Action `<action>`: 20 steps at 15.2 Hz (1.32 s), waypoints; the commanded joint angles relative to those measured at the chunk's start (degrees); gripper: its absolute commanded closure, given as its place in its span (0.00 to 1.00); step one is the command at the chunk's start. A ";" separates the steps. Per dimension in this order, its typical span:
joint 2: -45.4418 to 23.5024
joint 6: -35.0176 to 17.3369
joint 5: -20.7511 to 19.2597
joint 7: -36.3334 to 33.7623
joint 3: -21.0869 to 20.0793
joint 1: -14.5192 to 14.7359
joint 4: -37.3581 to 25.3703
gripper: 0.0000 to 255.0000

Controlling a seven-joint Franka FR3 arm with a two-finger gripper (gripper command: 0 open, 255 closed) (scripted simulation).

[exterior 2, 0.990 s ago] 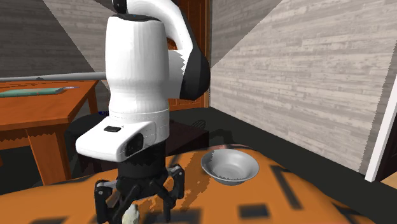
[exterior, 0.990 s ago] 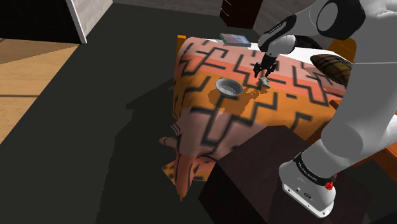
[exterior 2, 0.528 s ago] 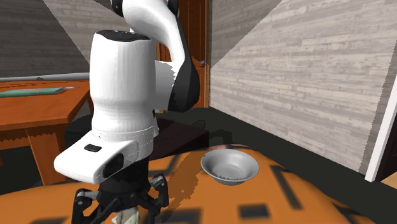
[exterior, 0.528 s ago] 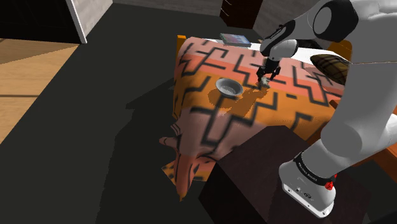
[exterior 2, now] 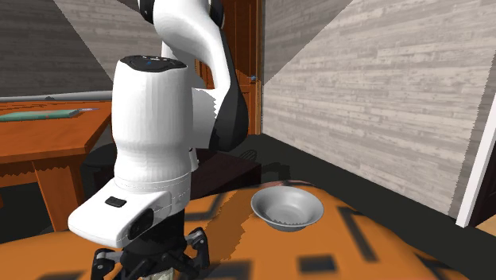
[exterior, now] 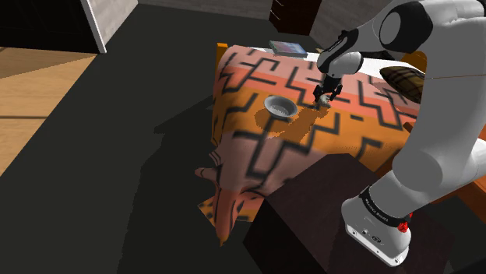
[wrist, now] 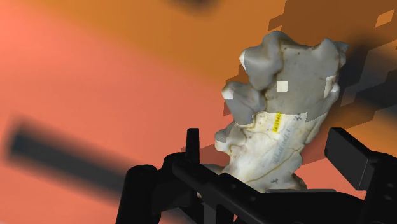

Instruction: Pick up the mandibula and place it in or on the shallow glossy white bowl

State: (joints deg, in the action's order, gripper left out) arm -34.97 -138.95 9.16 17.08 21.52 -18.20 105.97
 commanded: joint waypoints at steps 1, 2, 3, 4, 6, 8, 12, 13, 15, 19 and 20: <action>-0.02 -0.01 0.01 0.00 -0.01 0.00 -0.01 0.00; -0.01 0.00 0.00 0.00 0.00 0.00 -0.01 0.00; -0.01 0.00 0.00 0.00 0.00 0.00 -0.01 0.00; -0.01 0.00 0.00 0.00 0.00 0.00 -0.01 1.00; 0.00 0.00 0.00 0.00 0.00 0.00 0.00 1.00; 0.00 -0.02 0.00 -0.01 0.00 0.01 0.02 1.00; 0.00 -0.03 0.00 -0.01 0.00 0.01 0.03 1.00; -0.02 -0.01 0.01 0.00 -0.01 0.00 -0.01 1.00; 1.11 1.02 -0.41 -0.16 0.36 0.28 0.06 1.00; 3.25 3.15 -1.24 -0.49 1.06 0.81 0.01 1.00; 3.78 3.70 -1.45 -0.57 1.22 0.93 -0.03 1.00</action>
State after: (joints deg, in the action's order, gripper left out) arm -31.87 -135.93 7.99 16.72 22.54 -17.52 105.94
